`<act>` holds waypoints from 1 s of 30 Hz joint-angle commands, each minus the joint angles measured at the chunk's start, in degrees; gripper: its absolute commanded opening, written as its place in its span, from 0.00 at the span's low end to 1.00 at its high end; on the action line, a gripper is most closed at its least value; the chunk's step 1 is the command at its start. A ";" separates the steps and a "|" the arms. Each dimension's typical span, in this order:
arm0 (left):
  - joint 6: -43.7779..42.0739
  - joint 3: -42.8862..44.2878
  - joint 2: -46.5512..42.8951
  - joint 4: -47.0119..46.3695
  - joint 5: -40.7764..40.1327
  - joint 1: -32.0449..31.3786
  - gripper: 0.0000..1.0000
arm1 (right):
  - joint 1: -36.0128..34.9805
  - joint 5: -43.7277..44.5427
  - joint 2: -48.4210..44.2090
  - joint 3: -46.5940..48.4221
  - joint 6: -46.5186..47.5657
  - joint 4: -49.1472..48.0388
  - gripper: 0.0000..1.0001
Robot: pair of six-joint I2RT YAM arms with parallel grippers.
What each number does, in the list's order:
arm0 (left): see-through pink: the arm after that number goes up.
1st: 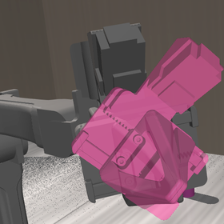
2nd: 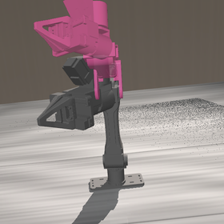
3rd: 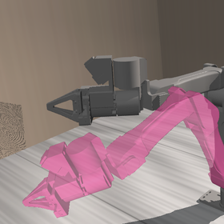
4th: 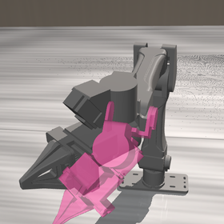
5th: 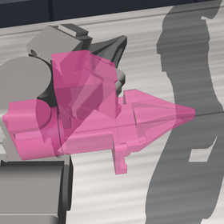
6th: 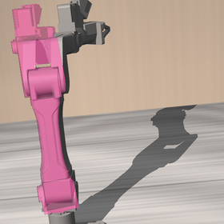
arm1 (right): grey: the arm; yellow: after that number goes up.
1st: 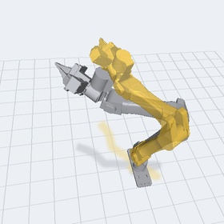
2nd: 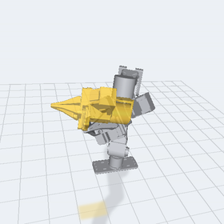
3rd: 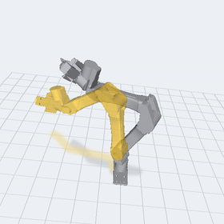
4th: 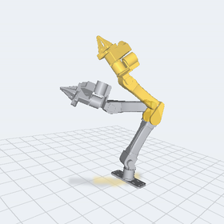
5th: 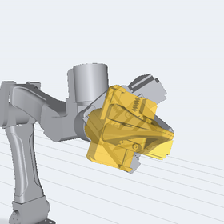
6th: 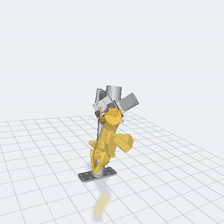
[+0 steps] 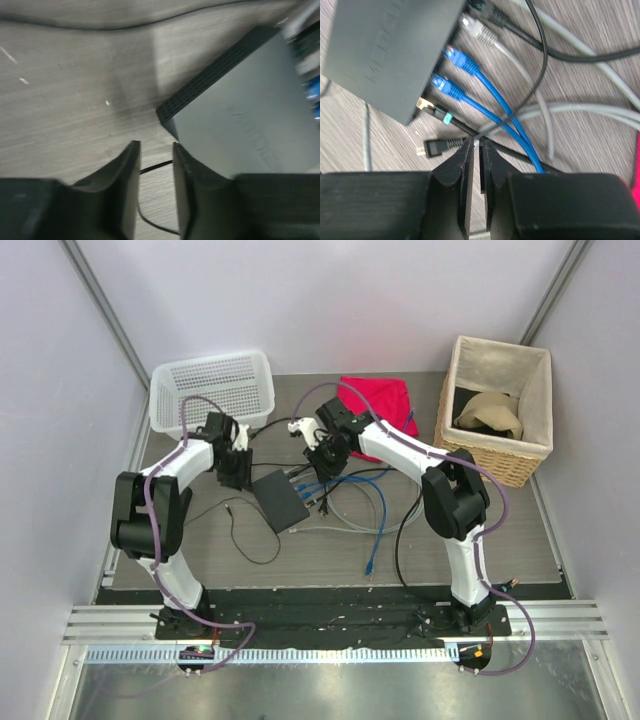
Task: Pull the plug from the switch port
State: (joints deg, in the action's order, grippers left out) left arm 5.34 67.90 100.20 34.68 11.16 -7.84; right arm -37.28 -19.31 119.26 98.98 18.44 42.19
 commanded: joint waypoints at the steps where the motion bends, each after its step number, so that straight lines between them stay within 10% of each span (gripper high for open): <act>1: 2.22 0.56 2.96 0.30 -0.86 0.36 0.28 | -0.16 3.49 -4.74 -1.42 3.62 -0.10 0.18; 22: -3.23 19.71 20.47 -0.14 -2.80 -4.73 0.39 | -0.25 8.05 -7.20 -7.75 3.53 -3.08 0.15; 30: -5.17 17.62 14.06 0.92 -5.80 -4.73 0.43 | 8.18 4.38 3.68 12.33 3.45 -3.17 0.08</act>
State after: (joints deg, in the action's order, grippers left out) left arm 1.80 87.44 118.65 36.03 7.14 -12.36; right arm -34.52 -12.67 118.30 97.97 22.37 42.19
